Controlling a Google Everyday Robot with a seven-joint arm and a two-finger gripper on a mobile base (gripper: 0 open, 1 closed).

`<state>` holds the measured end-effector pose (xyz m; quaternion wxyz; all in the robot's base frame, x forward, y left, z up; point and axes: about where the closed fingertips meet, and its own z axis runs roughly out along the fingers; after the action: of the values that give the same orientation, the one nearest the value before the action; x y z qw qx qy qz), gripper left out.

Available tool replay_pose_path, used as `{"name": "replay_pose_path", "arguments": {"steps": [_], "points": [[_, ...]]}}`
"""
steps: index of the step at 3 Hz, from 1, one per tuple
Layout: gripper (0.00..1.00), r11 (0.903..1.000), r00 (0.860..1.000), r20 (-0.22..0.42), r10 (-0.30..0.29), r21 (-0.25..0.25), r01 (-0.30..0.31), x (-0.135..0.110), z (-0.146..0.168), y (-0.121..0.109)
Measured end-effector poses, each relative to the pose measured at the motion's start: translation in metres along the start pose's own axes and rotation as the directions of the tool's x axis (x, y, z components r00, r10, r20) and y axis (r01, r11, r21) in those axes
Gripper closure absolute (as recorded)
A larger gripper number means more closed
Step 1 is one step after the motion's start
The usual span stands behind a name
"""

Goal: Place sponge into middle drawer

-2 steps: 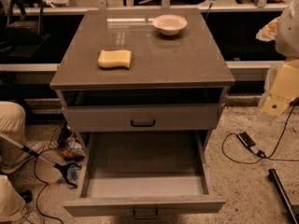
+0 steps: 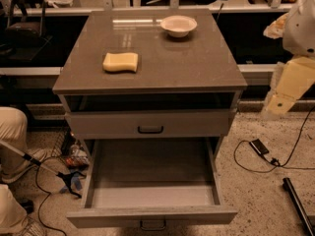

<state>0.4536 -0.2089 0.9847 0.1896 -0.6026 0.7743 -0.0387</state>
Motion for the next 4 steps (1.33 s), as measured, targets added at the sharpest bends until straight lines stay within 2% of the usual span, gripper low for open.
{"name": "replay_pose_path", "arguments": {"steps": [1,2,3,4], "points": [[0.0,0.9989,0.995,0.084,0.044,0.011,-0.045,-0.028,0.017,-0.037],[0.0,0.994,0.98,0.168,0.107,0.001,-0.109,-0.068,0.04,-0.077],[0.0,0.9841,0.967,0.194,0.168,0.025,-0.176,-0.118,0.064,-0.102],[0.0,0.9695,0.952,0.192,0.237,0.017,-0.244,-0.123,0.065,-0.103]]}}
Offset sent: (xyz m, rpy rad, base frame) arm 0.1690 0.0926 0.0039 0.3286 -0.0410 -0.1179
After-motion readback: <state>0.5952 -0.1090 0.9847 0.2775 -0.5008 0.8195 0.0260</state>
